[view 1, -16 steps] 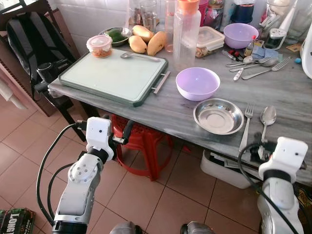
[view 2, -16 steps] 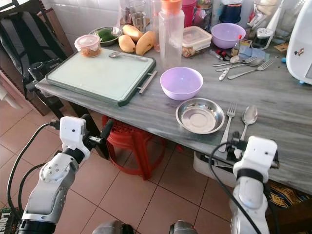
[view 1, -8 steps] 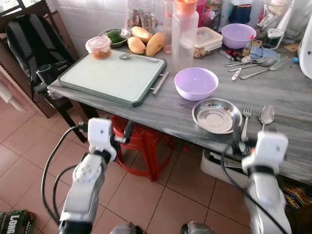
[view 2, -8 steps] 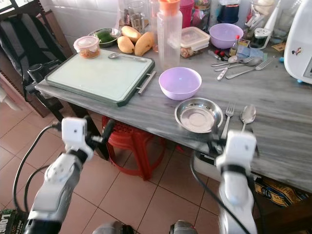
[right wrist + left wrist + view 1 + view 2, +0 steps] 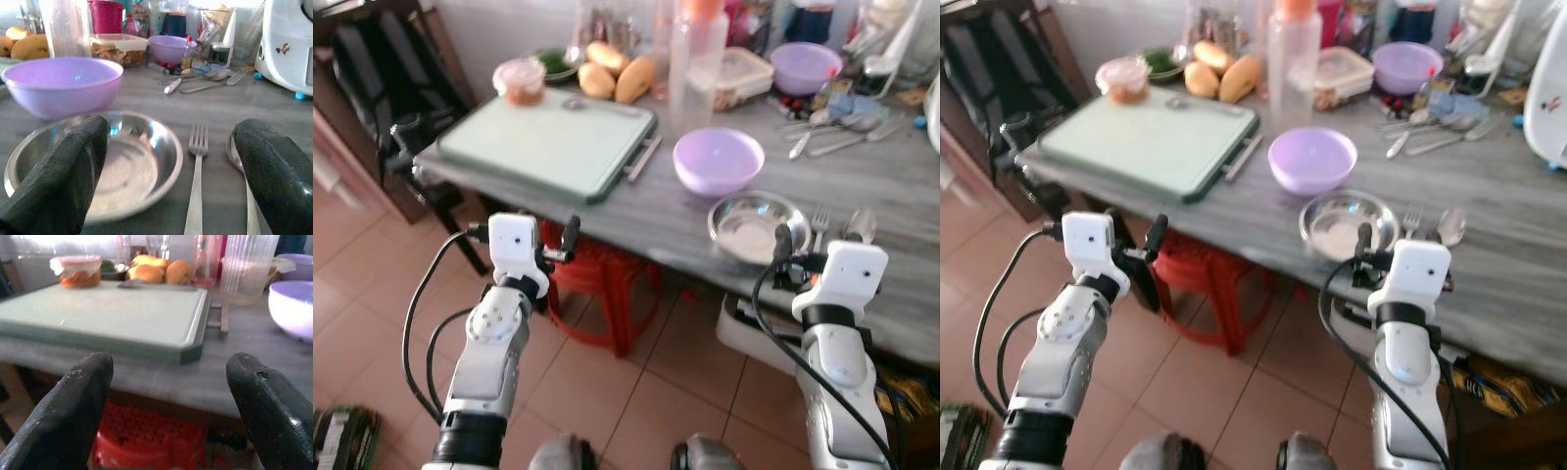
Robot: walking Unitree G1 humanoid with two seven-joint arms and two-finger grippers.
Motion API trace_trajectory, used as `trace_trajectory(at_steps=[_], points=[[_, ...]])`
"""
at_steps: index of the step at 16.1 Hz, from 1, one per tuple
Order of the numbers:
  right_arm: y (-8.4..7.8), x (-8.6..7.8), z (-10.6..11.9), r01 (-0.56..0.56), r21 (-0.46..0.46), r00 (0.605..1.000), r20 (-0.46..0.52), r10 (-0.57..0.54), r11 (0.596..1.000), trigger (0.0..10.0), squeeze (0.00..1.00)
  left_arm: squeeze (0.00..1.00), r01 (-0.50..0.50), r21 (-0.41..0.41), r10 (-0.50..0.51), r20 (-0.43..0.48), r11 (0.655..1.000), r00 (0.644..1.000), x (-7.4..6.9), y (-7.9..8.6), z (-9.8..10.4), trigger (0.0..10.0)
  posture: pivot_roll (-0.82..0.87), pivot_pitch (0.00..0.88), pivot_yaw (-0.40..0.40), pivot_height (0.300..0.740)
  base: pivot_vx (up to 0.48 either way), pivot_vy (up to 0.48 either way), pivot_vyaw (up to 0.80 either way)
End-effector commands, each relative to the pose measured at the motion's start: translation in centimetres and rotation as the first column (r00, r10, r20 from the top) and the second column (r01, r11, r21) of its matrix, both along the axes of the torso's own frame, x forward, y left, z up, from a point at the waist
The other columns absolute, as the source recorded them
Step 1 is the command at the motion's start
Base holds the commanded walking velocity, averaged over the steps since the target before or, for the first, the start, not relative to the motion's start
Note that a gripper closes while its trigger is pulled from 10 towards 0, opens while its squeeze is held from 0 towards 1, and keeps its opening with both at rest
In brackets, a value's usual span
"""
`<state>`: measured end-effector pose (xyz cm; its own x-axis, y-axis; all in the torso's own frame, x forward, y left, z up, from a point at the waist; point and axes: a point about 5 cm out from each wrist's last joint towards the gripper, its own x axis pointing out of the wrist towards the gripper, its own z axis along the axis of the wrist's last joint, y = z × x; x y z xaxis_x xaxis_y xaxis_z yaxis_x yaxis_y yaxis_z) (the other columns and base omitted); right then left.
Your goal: Setting the table
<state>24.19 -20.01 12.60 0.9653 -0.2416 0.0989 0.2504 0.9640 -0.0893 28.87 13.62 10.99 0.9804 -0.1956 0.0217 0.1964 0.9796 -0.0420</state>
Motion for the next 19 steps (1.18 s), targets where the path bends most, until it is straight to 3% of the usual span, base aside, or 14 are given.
trace_trajectory(at_steps=[1,8,15,19], points=[[0.1,0.1,0.0,-0.015,0.006,1.0,0.008,0.015,1.0,10.0,0.0,0.0,-0.016,0.009,0.016,-0.01,1.0,1.0,-0.1,0.3,-0.5,10.0,-0.05,0.0,0.05,0.716,-0.337,0.0,0.0],[-0.1,0.7,0.0,-0.025,0.005,1.0,0.015,0.025,1.0,10.0,0.0,0.0,-0.025,0.013,0.025,0.003,1.0,1.0,0.1,0.4,-0.5,10.0,-0.05,0.0,0.042,0.716,-0.333,0.0,0.0],[-0.8,1.4,0.3,-0.038,0.011,0.999,0.009,0.038,0.999,10.0,0.0,0.0,-0.024,0.016,0.024,0.01,1.0,1.0,0.2,0.6,-0.3,10.0,-0.04,0.0,0.06,0.725,0.0,0.0,0.0],[-1.4,1.8,0.2,-0.057,0.043,0.998,-0.018,0.058,0.997,10.0,0.0,0.0,-0.006,0.005,0.006,-0.023,1.0,1.0,-0.3,1.2,-0.8,10.0,-0.06,0.0,0.116,0.74,0.0,0.0,0.0]])
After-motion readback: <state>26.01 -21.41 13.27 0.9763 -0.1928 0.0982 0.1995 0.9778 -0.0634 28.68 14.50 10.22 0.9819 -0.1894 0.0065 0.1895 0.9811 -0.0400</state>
